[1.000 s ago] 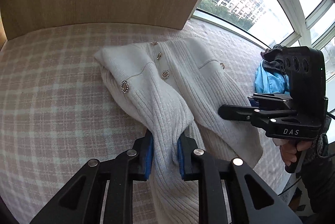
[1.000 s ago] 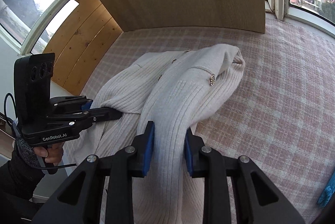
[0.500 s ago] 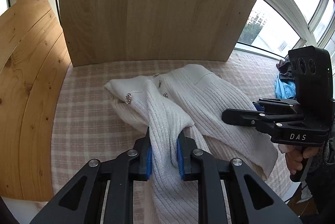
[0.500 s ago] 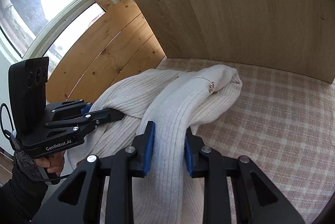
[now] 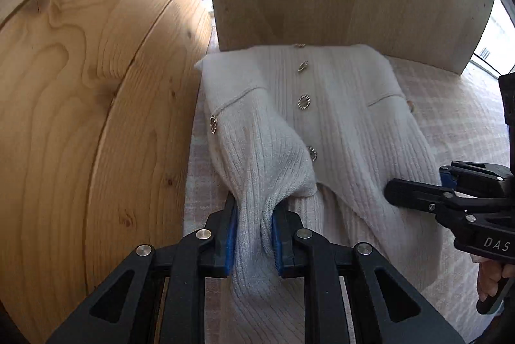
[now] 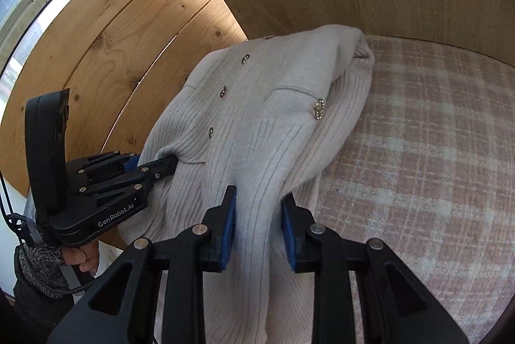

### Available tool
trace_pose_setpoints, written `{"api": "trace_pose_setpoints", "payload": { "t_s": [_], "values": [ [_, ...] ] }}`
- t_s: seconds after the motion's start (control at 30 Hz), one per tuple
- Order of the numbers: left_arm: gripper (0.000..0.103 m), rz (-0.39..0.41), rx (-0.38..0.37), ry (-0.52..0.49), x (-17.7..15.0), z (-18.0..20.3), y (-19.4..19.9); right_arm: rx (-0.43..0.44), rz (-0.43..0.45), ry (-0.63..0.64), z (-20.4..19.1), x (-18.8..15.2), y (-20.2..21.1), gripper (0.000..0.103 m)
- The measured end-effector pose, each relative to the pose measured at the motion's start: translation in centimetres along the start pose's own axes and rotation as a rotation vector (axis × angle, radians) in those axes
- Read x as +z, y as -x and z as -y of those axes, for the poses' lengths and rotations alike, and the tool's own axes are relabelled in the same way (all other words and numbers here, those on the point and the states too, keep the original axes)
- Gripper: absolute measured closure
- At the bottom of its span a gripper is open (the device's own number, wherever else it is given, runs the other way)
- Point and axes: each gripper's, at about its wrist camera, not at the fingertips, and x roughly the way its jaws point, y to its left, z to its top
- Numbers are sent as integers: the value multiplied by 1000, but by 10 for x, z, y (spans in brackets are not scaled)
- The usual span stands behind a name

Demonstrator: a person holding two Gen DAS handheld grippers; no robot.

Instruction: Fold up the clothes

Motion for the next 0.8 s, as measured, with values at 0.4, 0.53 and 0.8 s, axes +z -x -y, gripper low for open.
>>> {"api": "trace_pose_setpoints", "payload": {
  "t_s": [0.4, 0.53, 0.8],
  "values": [
    [71, 37, 150, -59, -25, 5, 33, -19, 38, 68, -2, -23, 73, 63],
    [71, 110, 129, -36, -34, 4, 68, -21, 68, 97, -7, -24, 82, 65],
    [70, 79, 66, 16, -53, 3, 65, -173, -113, 172, -24, -44, 30, 65]
  ]
}}
